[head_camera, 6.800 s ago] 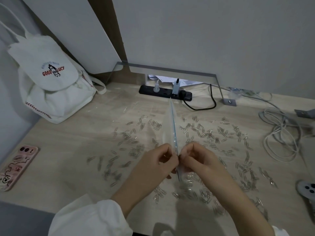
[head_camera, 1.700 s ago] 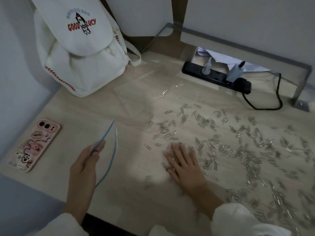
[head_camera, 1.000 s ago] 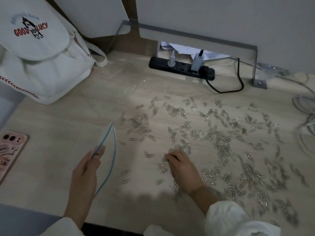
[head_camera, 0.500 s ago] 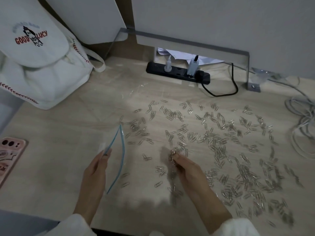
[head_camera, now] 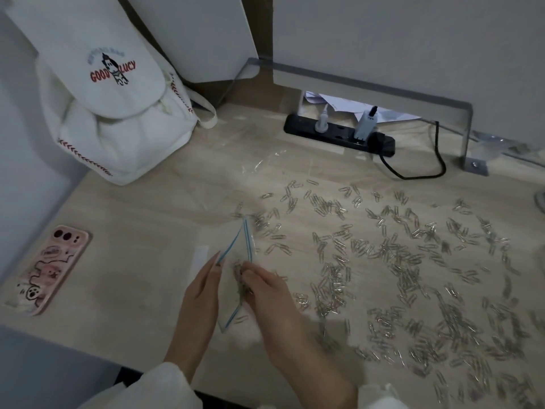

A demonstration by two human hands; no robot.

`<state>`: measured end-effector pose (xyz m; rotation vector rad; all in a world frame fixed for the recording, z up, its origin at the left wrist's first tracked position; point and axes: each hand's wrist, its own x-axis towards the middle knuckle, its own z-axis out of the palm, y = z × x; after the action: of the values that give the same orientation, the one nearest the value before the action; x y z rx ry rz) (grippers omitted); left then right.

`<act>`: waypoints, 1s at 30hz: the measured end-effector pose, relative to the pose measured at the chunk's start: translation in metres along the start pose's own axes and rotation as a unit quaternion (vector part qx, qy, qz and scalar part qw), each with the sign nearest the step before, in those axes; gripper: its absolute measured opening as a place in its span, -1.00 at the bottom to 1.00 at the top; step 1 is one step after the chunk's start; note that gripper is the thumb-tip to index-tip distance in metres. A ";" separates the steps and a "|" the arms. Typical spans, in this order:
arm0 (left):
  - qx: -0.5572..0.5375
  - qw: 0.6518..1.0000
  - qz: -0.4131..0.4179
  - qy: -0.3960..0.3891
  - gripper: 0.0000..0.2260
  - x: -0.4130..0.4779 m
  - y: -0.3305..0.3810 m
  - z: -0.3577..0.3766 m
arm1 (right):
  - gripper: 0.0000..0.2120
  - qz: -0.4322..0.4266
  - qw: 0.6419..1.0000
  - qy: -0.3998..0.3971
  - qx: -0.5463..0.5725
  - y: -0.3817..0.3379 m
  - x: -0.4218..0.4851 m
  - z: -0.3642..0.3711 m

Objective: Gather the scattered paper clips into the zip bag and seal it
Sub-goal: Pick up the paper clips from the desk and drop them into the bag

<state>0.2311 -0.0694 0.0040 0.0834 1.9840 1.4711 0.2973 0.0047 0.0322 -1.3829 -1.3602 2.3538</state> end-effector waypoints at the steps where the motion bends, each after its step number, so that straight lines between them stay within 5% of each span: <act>1: -0.002 1.000 -0.001 0.000 -0.78 0.000 0.001 0.001 | -0.76 0.009 1.000 -0.018 -0.008 -0.002 -0.002 -0.001; 5: 0.002 1.000 -0.006 0.000 -0.78 0.001 -0.001 0.001 | -0.62 -0.020 0.996 -0.053 -0.065 -0.012 -0.005 -0.016; 10: 0.002 1.000 -0.022 -0.001 -0.77 0.005 -0.003 -0.005 | -0.73 -0.173 0.931 0.086 -0.308 -0.010 0.012 -0.088; 16: 0.006 1.000 -0.026 -0.002 -0.71 0.010 -0.006 -0.007 | -0.38 -0.041 0.833 0.139 -0.534 0.004 0.033 -0.175; 22: 0.010 1.000 -0.026 -0.007 -0.73 0.009 -0.011 0.000 | -0.11 -0.061 0.746 0.090 -0.657 0.026 0.043 -0.170; 30: 0.024 0.999 -0.025 -0.012 -0.73 0.011 -0.009 0.004 | -0.54 -0.120 0.780 0.041 -0.612 0.047 0.039 -0.160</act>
<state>0.2275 -0.0649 -0.0095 0.0712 1.9878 1.3856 0.4081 0.0981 -0.0580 -1.2364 -2.9938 1.0461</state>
